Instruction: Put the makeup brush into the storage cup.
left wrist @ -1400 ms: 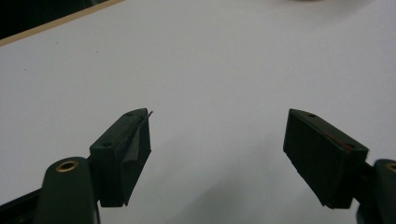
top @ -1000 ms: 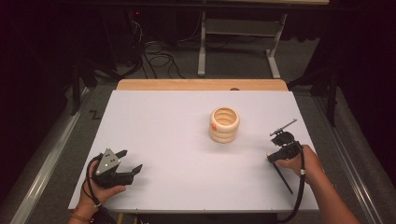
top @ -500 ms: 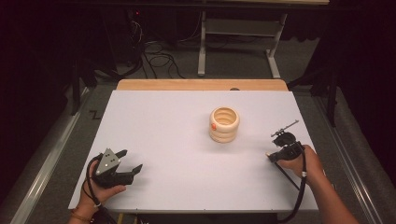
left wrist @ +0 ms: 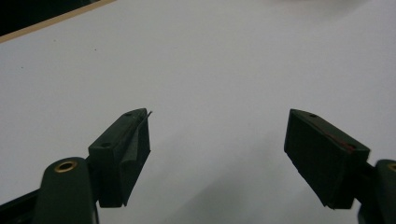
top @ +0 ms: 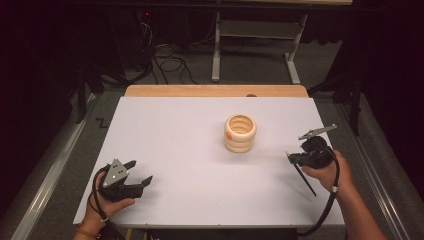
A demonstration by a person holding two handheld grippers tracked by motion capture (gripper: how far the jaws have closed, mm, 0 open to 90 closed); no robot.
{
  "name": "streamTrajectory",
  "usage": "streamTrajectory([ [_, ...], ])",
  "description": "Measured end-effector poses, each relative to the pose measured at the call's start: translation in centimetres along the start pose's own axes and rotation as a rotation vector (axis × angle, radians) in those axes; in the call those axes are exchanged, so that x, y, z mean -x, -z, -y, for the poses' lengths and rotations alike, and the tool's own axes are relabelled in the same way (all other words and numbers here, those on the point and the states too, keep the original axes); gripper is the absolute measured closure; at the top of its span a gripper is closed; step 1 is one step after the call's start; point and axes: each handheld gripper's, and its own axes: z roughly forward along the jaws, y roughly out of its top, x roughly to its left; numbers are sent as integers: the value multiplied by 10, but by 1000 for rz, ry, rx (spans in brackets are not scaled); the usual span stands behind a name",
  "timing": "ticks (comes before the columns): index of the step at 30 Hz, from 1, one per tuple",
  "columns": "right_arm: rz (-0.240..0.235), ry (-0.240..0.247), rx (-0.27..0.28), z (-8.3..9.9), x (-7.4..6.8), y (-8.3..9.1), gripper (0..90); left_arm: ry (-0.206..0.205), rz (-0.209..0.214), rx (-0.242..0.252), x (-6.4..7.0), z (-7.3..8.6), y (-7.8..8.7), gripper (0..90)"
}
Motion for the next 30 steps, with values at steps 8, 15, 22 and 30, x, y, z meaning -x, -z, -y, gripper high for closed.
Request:
streamTrajectory([
  [8,8,3,113,-8,-3,17,858,-1,1,5,0,0,0,233],
  [15,17,5,189,-14,-5,28,858,-2,2,3,1,0,-1,232],
  [22,30,21,265,-20,-10,37,858,-2,5,-2,1,0,-1,232],
  [30,52,38,352,-25,-15,45,858,-3,3,-1,1,0,-1,232],
])
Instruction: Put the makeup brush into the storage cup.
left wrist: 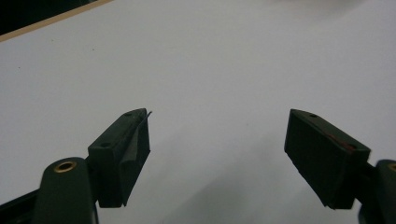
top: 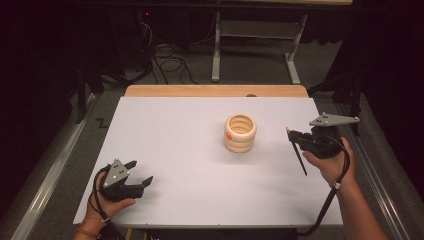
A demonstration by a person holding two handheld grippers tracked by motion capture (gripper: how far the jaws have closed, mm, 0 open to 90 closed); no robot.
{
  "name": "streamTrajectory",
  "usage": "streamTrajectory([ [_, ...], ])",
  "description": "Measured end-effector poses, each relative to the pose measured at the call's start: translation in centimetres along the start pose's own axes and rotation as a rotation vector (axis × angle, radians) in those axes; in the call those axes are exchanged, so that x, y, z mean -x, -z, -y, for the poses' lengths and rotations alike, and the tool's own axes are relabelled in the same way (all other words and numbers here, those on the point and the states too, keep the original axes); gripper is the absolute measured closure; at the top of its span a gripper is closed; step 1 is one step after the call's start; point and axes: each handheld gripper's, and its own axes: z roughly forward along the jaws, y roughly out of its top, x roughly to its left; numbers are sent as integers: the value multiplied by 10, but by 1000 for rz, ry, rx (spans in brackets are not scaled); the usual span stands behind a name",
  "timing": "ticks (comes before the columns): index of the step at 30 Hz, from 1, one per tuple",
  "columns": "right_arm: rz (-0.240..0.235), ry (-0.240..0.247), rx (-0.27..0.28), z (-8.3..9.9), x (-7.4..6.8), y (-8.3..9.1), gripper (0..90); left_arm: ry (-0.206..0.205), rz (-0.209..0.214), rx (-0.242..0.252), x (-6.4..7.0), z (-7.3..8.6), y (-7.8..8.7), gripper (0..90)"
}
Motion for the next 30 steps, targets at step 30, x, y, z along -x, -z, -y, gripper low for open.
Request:
streamTrajectory([
  [30,-23,30,251,-24,-17,-1,858,-9,4,-1,1,0,-1,231],
])
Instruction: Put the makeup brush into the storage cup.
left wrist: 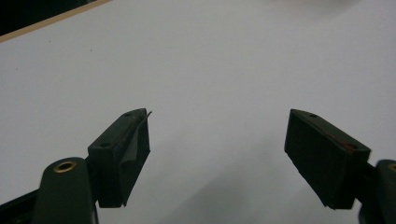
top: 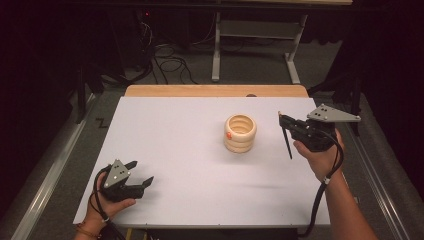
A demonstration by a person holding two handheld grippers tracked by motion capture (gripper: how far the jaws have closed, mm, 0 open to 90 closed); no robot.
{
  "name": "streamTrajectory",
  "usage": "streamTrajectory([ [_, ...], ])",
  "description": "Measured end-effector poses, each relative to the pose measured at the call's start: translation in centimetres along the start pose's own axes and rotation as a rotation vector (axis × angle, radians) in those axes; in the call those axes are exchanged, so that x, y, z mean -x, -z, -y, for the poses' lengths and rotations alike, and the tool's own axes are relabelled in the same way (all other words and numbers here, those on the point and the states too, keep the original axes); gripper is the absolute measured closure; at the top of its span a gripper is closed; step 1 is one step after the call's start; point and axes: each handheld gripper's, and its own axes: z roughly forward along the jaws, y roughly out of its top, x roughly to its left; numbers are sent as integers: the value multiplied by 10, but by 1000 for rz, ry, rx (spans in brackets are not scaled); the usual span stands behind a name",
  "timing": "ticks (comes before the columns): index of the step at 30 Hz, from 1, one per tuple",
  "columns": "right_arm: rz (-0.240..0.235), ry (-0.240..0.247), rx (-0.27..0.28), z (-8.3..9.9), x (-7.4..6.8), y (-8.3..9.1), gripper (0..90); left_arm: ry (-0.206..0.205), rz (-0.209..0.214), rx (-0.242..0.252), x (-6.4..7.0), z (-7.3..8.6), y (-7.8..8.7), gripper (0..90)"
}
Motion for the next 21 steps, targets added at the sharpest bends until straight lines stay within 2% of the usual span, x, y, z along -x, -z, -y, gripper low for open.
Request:
streamTrajectory([
  [2,-18,-6,11,-2,0,-3,858,-6,1,-7,0,0,0,231],
  [6,-13,0,17,-3,-1,-7,858,-5,1,-6,0,0,0,231],
  [9,-18,-15,30,-5,-3,-9,858,-1,1,-7,0,0,-1,231],
  [21,-27,2,59,-18,-14,-23,857,-7,1,-8,1,0,-1,231],
])
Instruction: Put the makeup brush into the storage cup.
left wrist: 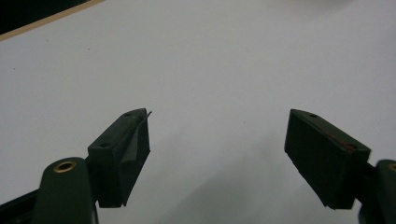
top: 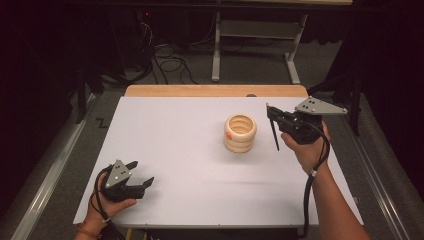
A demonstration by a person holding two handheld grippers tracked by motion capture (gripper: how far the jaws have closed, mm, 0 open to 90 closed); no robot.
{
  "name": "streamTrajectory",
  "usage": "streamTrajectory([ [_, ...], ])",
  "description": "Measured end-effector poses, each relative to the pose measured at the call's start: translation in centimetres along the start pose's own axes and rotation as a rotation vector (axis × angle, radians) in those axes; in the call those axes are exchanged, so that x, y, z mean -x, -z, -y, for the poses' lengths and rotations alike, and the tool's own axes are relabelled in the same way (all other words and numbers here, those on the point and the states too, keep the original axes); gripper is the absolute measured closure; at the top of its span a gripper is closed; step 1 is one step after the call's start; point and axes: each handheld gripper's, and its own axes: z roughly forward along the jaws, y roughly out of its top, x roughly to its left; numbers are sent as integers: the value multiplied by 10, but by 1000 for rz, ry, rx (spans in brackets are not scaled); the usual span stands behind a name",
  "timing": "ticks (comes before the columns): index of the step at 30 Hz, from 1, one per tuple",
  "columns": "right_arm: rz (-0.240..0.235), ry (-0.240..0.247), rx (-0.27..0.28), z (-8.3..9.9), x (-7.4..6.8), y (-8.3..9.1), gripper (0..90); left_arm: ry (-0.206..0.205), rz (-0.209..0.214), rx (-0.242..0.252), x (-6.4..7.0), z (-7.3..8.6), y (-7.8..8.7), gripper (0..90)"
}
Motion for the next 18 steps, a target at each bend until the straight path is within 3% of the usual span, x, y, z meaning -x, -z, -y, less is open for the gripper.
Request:
streamTrajectory([
  [18,-16,-6,53,-16,-6,-13,858,4,10,5,0,0,0,231],
])
